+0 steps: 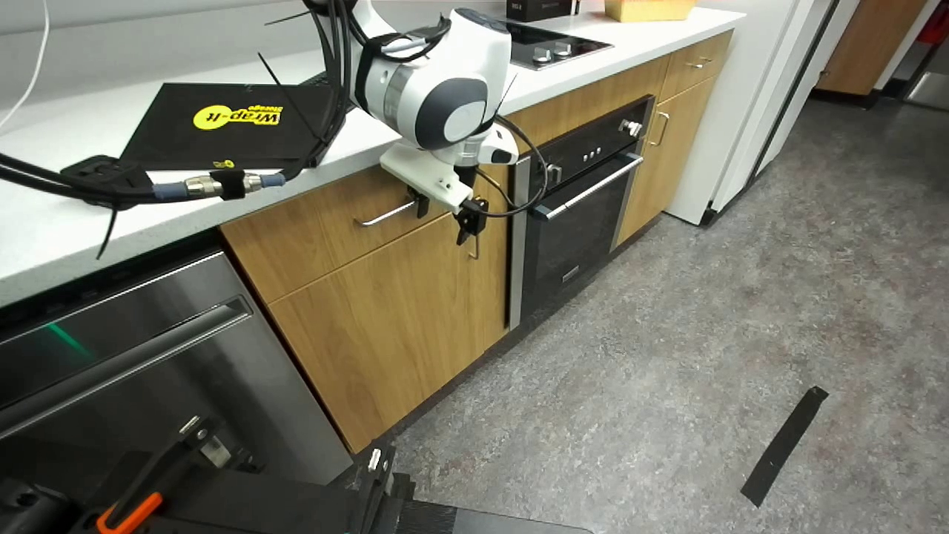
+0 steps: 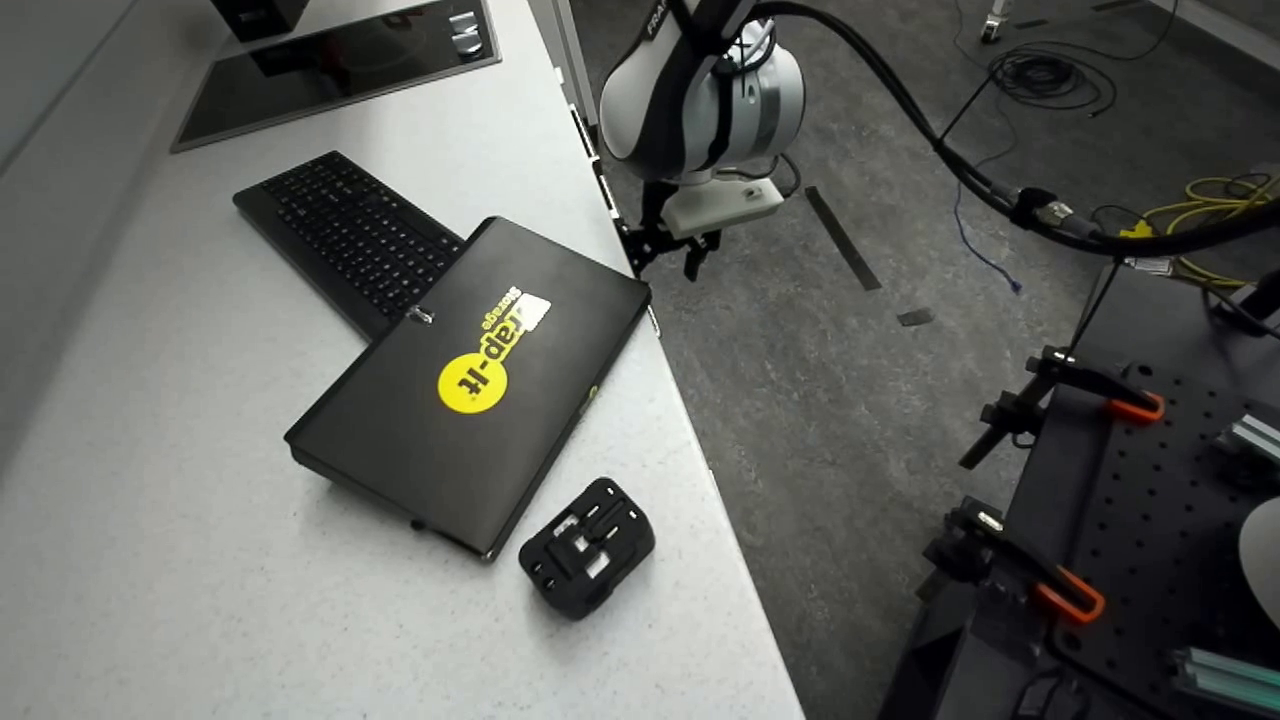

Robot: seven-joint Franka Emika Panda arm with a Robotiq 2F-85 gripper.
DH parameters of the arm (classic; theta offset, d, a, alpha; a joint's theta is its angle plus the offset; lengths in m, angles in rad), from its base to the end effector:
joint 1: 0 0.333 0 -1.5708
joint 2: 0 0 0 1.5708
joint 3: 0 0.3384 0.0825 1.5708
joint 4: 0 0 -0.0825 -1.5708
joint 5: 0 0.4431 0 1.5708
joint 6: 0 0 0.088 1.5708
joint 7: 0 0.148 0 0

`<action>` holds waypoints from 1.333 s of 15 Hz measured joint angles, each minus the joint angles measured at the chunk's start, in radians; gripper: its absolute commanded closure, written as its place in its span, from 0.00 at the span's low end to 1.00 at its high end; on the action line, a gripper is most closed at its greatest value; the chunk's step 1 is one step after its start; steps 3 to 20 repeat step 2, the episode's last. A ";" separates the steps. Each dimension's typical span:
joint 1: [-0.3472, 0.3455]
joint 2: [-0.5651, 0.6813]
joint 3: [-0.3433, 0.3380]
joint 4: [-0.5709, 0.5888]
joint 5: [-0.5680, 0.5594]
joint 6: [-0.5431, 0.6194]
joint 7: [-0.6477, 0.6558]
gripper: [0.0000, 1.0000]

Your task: Close the drawer

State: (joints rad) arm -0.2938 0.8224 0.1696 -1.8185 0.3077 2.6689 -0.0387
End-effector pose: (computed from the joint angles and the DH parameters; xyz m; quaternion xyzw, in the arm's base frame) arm 0.6788 -0.0851 0.0149 -0.9698 0.2039 -0.0233 0.1315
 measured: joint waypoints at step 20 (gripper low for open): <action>0.003 0.000 -0.002 0.000 0.000 0.000 0.000 0.00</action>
